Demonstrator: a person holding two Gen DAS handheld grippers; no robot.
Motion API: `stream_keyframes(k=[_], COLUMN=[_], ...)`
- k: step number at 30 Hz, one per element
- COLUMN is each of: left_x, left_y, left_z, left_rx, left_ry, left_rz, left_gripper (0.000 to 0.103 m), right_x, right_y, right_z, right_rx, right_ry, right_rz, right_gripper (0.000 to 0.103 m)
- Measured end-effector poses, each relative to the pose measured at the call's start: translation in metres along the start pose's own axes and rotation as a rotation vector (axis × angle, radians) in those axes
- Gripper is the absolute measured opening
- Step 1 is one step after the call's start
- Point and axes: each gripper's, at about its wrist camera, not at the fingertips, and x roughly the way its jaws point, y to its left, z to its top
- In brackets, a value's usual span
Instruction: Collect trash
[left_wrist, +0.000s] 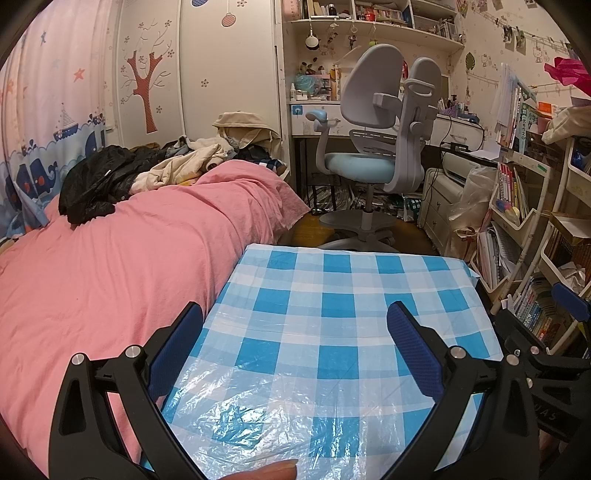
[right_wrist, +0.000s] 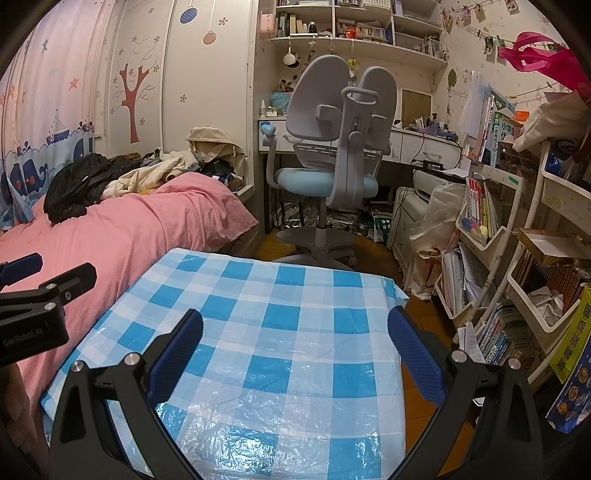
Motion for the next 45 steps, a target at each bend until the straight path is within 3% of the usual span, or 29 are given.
stream_keyframes(k=[45], left_x=[-0.0003], left_y=[0.0001], left_z=[-0.0015], left_rx=[-0.001], left_ry=[-0.002], left_rz=[0.0], left_gripper=[0.096], right_x=[0.0016], right_y=[-0.0003], right_z=[-0.0029], right_rx=[-0.005], right_ry=[0.003], right_rz=[0.001], right_gripper=[0.096])
